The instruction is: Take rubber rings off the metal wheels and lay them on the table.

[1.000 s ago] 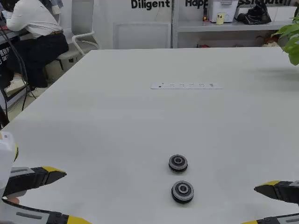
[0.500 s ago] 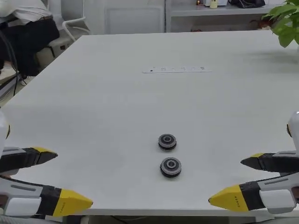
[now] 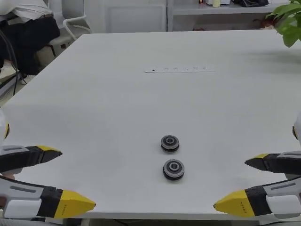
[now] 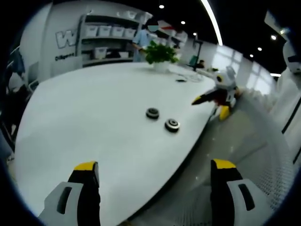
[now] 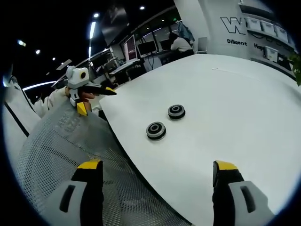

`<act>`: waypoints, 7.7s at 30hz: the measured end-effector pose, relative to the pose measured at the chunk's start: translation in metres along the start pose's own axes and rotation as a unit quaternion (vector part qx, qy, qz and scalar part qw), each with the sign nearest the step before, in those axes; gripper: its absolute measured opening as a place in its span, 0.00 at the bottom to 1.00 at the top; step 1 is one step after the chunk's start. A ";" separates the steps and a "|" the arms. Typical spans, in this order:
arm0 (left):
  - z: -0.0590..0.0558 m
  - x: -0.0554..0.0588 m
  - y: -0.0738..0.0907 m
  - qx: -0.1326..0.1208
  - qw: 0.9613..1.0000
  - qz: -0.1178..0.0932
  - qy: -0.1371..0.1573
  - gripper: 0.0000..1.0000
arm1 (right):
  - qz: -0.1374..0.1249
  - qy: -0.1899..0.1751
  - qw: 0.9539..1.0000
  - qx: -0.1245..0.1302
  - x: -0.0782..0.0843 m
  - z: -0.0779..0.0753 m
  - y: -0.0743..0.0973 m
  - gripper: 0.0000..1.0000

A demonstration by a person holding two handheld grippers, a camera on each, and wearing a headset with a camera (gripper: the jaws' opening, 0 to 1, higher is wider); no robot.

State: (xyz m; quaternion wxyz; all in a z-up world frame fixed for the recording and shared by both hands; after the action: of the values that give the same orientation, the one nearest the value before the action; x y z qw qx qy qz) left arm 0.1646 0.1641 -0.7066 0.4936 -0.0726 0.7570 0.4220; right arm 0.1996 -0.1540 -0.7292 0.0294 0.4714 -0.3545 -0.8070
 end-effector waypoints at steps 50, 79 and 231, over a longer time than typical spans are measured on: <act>-0.005 -0.098 -0.042 0.092 0.987 -0.022 -0.130 0.95 | -0.068 0.041 0.993 -0.087 -0.059 -0.027 -0.013 0.87; -0.026 -0.073 -0.132 0.166 0.970 -0.036 -0.175 0.76 | -0.092 0.106 0.978 -0.151 -0.056 -0.027 -0.057 0.72; -0.034 -0.042 -0.173 0.181 0.954 -0.079 -0.228 0.13 | -0.025 0.131 0.988 -0.083 -0.024 -0.030 -0.090 0.00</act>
State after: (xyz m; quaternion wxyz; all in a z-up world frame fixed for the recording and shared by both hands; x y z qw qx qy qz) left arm 0.2536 0.0175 -0.7661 0.6893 0.0567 0.6800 0.2432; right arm 0.2618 -0.0938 -0.7749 0.0945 0.5774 -0.2674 -0.7656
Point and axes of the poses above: the centre of the closed fingertips' face, and the gripper's own axes: y roughly backward along the fingers, z roughly to its left, x roughly out of its underside, the point moved 6 cm from there along y, roughly backward along the fingers, and after that the axes turned 3 degrees about -y, right-handed, at the moved point
